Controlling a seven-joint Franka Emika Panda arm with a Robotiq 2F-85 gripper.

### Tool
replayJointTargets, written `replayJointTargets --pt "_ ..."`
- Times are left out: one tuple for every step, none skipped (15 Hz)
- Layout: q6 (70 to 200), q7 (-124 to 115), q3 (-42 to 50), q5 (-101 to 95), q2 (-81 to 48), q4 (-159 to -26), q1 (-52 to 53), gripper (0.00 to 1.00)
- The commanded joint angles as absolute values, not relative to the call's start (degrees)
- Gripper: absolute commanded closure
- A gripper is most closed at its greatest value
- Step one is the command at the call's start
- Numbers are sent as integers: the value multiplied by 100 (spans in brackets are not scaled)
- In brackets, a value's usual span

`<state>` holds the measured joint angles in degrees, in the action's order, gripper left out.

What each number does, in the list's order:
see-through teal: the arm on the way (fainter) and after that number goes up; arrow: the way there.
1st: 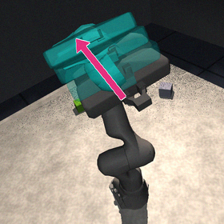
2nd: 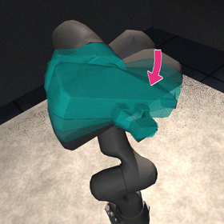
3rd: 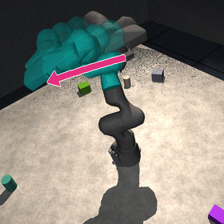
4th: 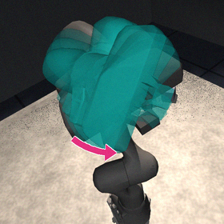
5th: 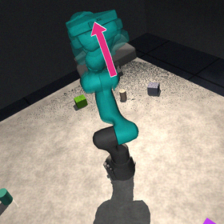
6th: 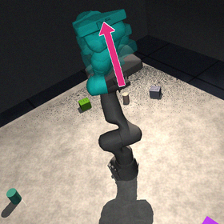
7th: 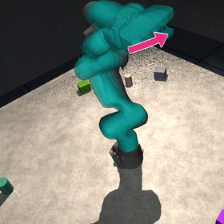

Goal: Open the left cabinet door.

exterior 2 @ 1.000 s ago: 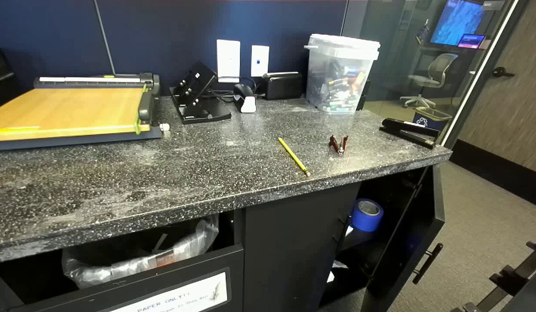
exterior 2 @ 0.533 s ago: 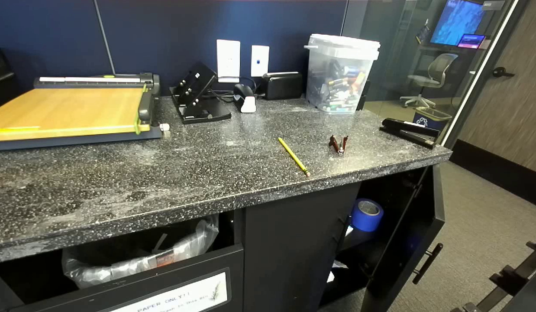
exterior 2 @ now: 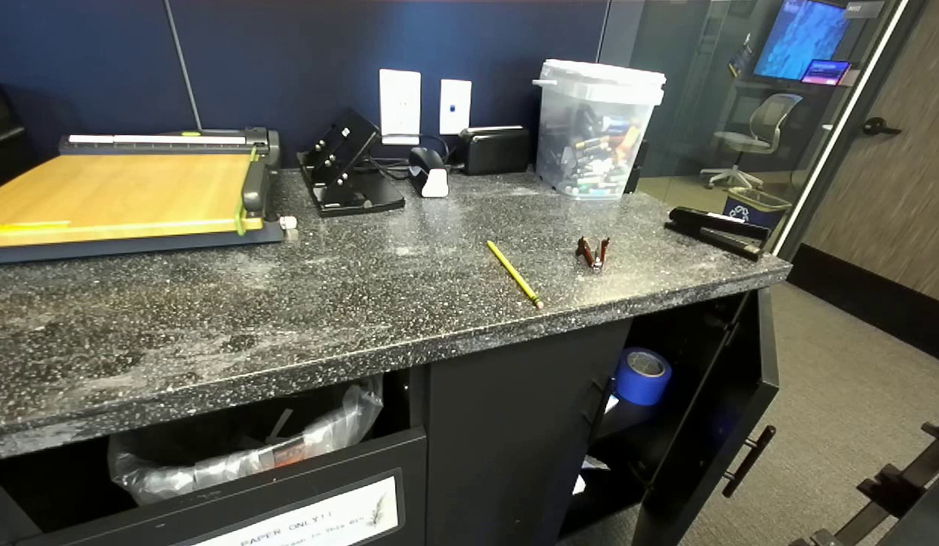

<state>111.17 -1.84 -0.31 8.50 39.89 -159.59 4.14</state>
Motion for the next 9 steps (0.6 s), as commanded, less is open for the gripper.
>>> replayJointTargets --pt "12016 -808 -537 1074 3356 -15953 492 0" --pt "12283 -980 -665 1095 3093 -15934 507 0" --pt "12544 -1124 -776 1086 2784 -15868 516 0" --pt "12794 -1260 -873 1050 2451 -15800 524 0" --pt "13089 -1381 -939 1014 2111 -15746 521 0" --pt "13423 -1480 -988 922 1692 -15655 471 0" --pt "13662 -1578 -1023 829 1347 -15531 432 0" --pt "13870 -1653 -1014 733 994 -15375 389 0" --pt "14058 -1742 -997 646 640 -15205 374 0"
